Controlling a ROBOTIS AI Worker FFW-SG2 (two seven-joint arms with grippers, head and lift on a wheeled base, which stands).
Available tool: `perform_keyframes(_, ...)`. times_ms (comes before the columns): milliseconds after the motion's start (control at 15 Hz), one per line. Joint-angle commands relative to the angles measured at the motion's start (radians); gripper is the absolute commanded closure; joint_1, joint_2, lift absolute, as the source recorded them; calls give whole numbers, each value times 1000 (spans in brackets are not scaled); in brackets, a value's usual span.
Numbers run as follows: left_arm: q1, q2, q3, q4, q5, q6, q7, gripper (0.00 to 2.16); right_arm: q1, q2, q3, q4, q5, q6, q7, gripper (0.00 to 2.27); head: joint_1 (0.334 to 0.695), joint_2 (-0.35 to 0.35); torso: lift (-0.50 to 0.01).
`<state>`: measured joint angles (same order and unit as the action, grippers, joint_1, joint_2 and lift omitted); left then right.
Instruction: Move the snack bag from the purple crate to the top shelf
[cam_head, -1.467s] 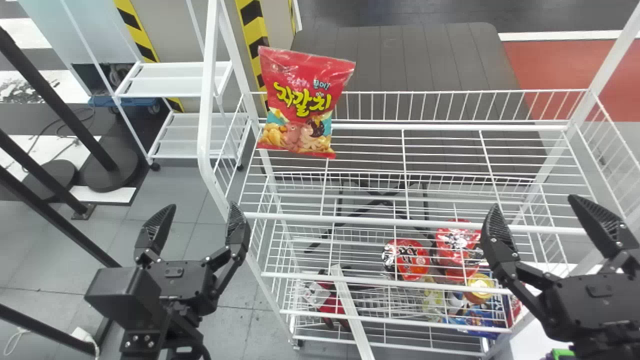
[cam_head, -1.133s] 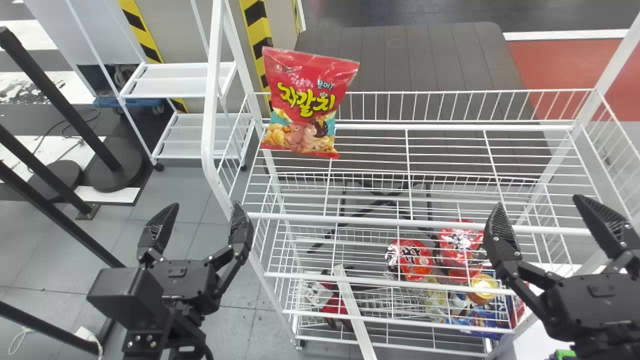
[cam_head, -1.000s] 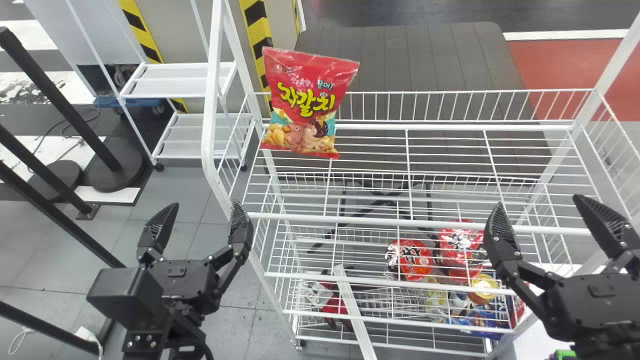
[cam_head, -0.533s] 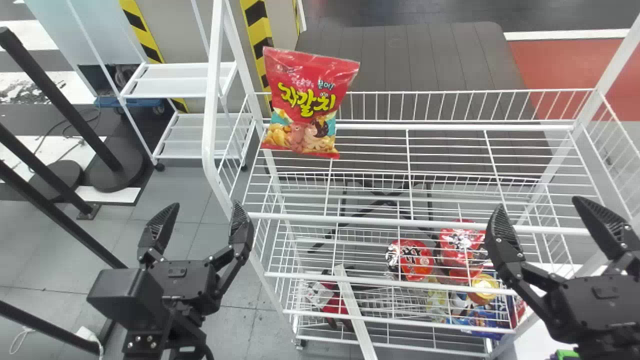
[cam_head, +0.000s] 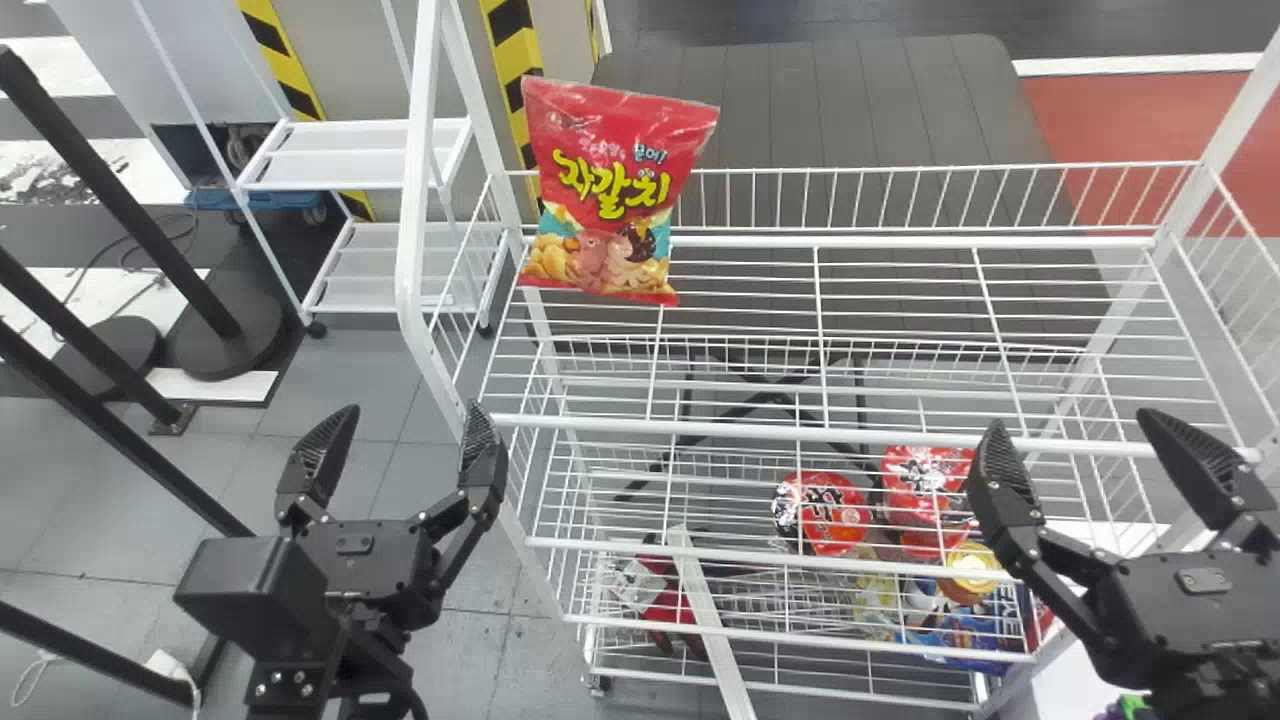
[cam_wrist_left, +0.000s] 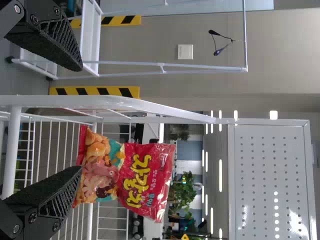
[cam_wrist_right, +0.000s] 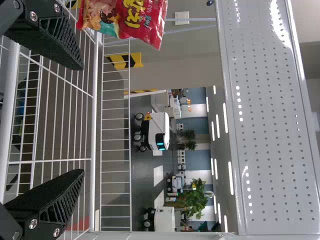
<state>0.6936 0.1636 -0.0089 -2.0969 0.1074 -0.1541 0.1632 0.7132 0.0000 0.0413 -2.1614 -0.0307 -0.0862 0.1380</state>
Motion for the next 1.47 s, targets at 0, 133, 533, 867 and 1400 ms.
perform_keyframes(0, 0, 2, -2, -2, 0, 0, -1, 124, 2, 1, 0, -9, 0, 21, 0, 73, 695, 131, -34)
perform_keyframes(133, 0, 4, -3, -2, 0, 0, -2, 124, 2, 1, 0, -11, 0, 18, 0, 76, 695, 130, -42)
perform_keyframes(533, 0, 7, -5, -5, 0, 3, -4, 124, 2, 1, -1, -18, -2, 52, 0, 80, 695, 126, -66)
perform_keyframes(867, 0, 7, -3, -3, 0, 3, -4, 124, 3, 1, -4, -23, -2, 73, 0, 76, 695, 126, -85)
perform_keyframes(1400, 6, 4, -3, -2, 0, 3, 1, 124, 12, 1, -27, -25, -20, 86, 2, 80, 695, 115, -118)
